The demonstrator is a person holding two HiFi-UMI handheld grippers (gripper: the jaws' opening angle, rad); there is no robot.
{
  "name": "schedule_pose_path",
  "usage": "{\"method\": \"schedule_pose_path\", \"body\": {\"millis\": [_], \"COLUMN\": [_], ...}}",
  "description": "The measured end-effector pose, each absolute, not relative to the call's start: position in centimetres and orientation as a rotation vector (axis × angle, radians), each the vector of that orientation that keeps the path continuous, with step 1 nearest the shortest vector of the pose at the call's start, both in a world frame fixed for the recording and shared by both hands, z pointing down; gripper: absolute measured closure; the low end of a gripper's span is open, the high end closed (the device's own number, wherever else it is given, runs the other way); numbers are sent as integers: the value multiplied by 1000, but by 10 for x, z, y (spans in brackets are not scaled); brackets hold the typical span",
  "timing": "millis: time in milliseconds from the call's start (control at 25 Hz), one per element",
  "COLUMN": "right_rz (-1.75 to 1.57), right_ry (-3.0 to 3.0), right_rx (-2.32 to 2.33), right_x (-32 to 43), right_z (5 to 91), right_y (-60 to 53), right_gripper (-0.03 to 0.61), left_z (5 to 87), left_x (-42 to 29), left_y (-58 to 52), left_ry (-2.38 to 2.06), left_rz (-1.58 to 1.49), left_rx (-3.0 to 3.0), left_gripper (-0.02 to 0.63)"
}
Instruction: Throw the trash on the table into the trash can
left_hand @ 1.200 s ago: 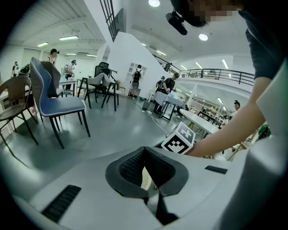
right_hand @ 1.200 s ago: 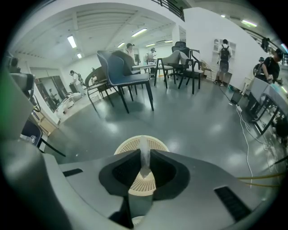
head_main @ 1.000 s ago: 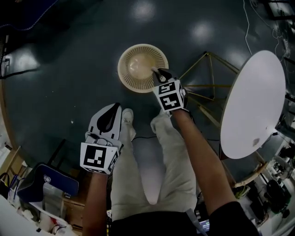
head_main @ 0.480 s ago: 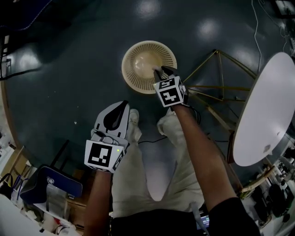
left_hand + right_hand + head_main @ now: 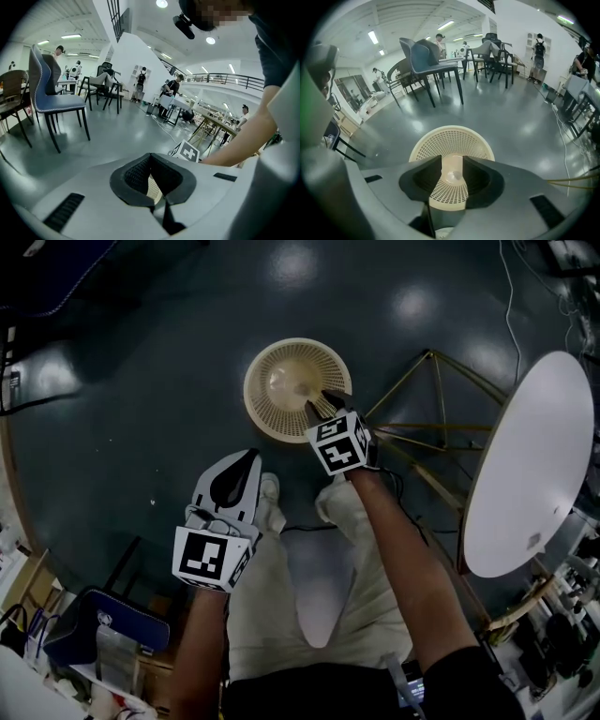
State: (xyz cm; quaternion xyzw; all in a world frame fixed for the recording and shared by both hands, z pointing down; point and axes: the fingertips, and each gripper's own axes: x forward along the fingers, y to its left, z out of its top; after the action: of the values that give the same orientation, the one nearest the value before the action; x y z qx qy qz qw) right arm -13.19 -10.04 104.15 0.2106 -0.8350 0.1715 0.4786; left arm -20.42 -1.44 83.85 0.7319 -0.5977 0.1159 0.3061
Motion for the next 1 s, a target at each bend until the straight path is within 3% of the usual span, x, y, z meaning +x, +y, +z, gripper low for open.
{"method": "schedule_pose_path", "body": {"millis": [120,480,1000], "right_rz": [407,418,375], "right_ry": [-2039,-2103,-2248], "right_rx": [502,547,602], "right_x": [-133,-147,-152], "right_z": [1021,900,702], "right_y": [-96,-87,-55], "right_gripper": [435,541,559], "left_z": [824,728,590], "left_x": [-209,-214,-217], "left_y": [-16,-15,15], "left_ry": [-1582,-1594,-1596], "left_rz": [299,250,233], "left_rx": [1949,1991,2034], "left_gripper": [606,606,606]}}
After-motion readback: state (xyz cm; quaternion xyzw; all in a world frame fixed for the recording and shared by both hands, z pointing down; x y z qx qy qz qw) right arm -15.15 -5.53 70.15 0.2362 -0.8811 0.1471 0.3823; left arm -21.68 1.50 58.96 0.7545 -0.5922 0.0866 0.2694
